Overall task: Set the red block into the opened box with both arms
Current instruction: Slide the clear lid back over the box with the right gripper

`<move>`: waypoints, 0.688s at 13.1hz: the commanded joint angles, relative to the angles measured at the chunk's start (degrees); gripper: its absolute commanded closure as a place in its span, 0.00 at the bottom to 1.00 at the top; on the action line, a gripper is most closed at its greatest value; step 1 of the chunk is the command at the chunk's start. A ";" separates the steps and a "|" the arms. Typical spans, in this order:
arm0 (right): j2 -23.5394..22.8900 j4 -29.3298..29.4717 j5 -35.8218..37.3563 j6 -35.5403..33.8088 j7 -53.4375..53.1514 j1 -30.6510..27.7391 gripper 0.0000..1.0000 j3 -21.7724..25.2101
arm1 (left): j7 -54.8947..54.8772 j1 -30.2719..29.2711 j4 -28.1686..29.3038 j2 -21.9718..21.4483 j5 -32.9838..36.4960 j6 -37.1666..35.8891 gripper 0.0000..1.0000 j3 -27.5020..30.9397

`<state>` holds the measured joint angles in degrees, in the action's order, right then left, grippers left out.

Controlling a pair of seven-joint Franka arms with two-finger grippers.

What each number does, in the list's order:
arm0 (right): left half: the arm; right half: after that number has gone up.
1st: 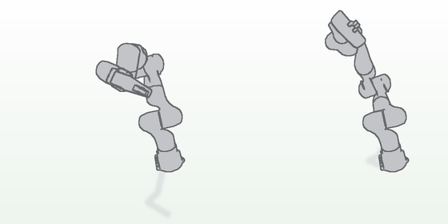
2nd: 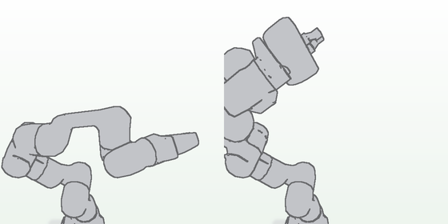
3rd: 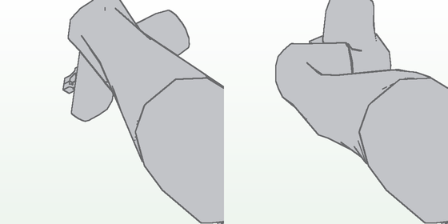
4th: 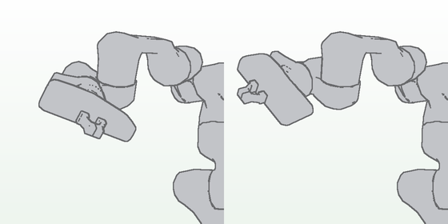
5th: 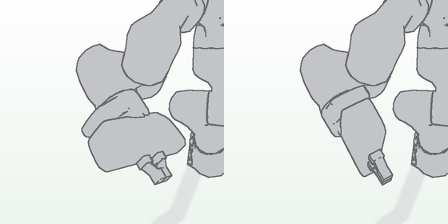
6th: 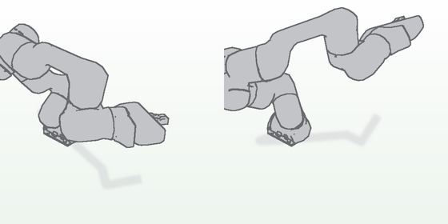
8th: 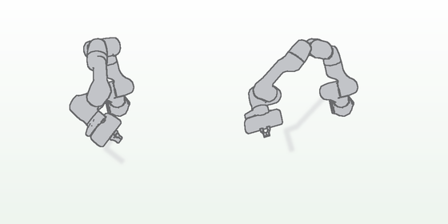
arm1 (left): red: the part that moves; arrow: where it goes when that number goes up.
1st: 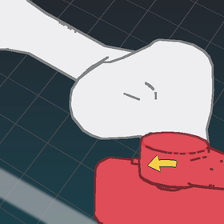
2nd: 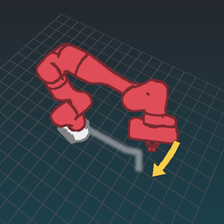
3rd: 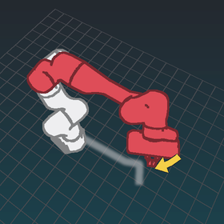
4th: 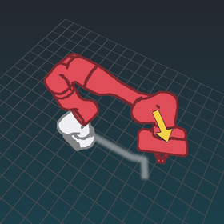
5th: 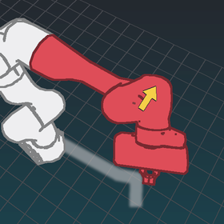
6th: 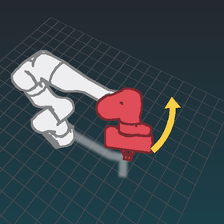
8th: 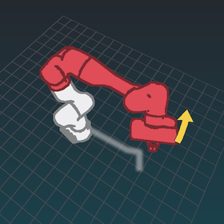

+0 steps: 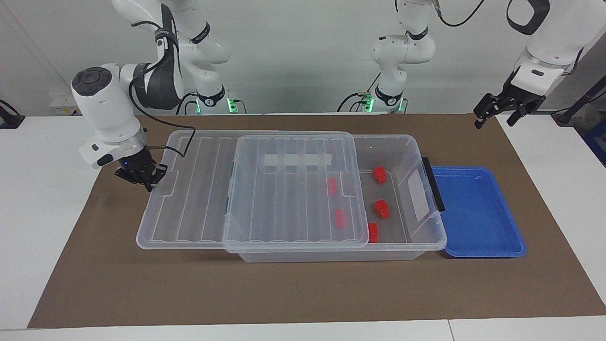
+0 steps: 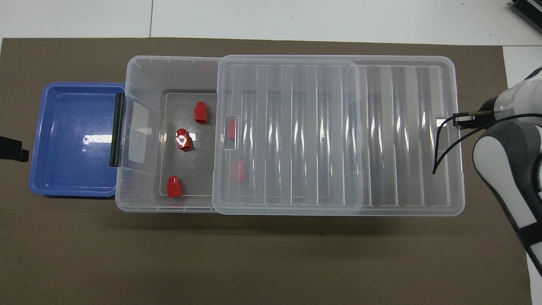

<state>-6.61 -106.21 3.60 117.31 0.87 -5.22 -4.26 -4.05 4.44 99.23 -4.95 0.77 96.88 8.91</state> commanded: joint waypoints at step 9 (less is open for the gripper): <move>1.51 -2.16 -1.66 0.55 -11.32 12.07 1.00 -0.49 | -1.49 -0.67 -5.11 3.81 -0.60 -8.11 0.00 -0.74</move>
<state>-6.48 -106.70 3.10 117.31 -9.58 6.39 -4.47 -4.58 4.20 97.39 -3.94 0.57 91.83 8.58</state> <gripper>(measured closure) 0.991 0.000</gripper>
